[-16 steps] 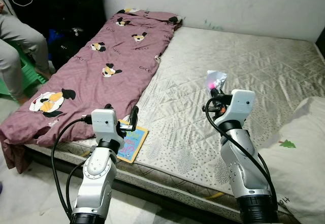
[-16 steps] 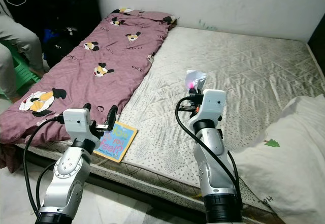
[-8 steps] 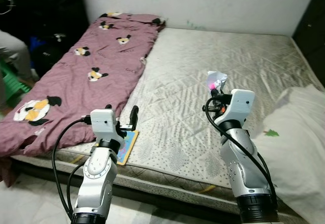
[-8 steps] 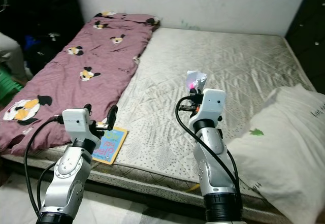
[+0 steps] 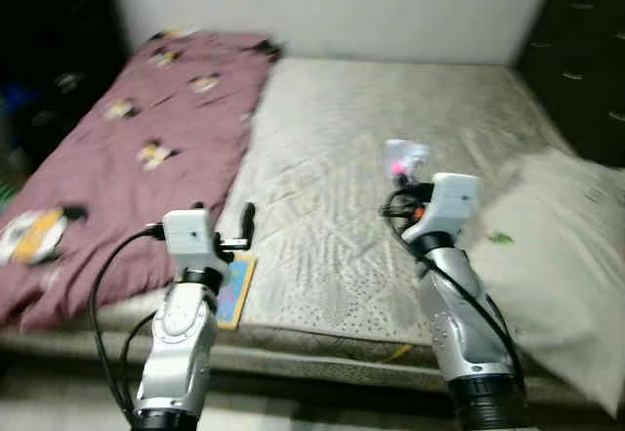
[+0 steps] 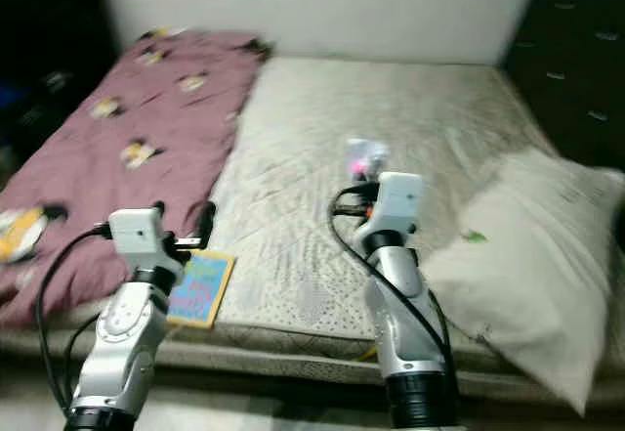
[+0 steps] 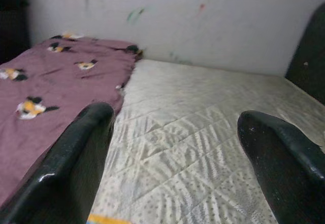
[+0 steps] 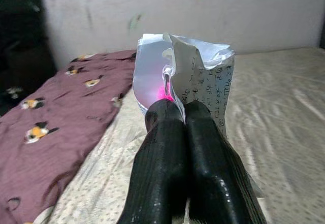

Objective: Clean up the room

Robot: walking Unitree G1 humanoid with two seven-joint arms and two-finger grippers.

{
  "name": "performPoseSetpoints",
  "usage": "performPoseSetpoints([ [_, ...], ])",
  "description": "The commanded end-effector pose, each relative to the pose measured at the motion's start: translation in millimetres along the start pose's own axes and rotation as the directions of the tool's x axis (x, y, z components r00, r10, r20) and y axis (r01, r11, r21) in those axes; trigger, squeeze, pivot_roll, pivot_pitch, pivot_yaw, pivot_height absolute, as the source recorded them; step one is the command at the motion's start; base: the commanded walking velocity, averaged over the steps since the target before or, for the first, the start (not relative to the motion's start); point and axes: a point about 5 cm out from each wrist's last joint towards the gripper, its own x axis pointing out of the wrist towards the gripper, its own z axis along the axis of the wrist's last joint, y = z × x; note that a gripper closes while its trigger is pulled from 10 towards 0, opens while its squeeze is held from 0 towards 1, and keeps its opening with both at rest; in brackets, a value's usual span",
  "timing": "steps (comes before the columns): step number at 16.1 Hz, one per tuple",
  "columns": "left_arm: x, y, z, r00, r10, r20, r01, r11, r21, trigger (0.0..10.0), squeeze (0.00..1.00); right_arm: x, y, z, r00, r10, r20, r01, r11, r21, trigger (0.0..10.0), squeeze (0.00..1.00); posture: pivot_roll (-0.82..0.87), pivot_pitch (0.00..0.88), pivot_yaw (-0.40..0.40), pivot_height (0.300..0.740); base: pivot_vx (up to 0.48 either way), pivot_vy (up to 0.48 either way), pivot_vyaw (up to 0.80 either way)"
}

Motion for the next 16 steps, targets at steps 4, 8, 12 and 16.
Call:
performPoseSetpoints([
  [4, 1.3, -2.9, -1.8, 1.000, -0.005, -0.014, 0.005, 1.000, -0.004, 10.0, 0.00, -0.9, -5.2, -5.1, 1.000, -0.016, -0.024, 0.015, 1.000, -0.008, 10.0, 0.00, -0.06, 0.000, 0.022, 0.740, 0.000, 0.358, 0.00],
  [8, 1.7, -2.9, -1.9, 1.000, -0.006, -0.018, 0.006, 1.000, -0.007, 10.0, 0.00, -2.7, -5.7, -8.6, 0.999, -0.016, -0.036, 0.015, 1.000, -0.015, 10.0, 0.00, -0.06, 0.000, 0.023, 0.740, 0.000, 0.342, 0.00],
  [12, 1.6, -4.0, -0.3, 1.000, -0.014, -0.004, 0.014, 1.000, -0.016, 10.0, 0.00, -2.7, -5.4, -9.3, 0.999, -0.012, -0.039, 0.011, 0.999, -0.033, 10.0, 0.00, -0.06, 0.000, 0.023, 0.740, 0.000, 0.243, 0.00],
  [16, -1.9, -8.4, 3.6, 0.995, -0.092, 0.026, 0.094, 0.993, -0.076, 10.0, 0.00, -1.8, -4.8, -10.2, 0.999, -0.001, -0.042, -0.001, 0.999, -0.037, 10.0, 0.00, -0.05, 0.000, 0.018, 0.740, 0.075, 0.000, 0.00],
])
